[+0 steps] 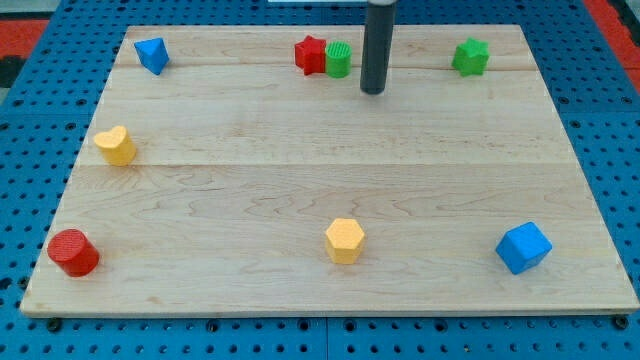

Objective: Move your arm to the bottom left

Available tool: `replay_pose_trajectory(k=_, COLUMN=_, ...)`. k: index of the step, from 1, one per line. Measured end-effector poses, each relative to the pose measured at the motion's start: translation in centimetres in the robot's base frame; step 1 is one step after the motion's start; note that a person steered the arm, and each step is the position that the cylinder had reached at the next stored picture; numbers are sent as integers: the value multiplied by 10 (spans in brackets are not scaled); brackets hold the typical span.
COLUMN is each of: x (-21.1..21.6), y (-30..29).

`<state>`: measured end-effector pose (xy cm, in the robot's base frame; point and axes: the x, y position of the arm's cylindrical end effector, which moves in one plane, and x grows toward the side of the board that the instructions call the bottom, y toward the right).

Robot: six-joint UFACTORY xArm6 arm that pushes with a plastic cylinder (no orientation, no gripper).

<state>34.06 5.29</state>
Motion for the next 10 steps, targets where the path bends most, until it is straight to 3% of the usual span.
replay_pose_trajectory(k=2, x=86, y=-127)
replay_pose_trajectory(k=5, x=143, y=-357)
replay_pose_trajectory(k=8, x=152, y=-358)
replay_pose_trajectory(k=10, x=184, y=-358)
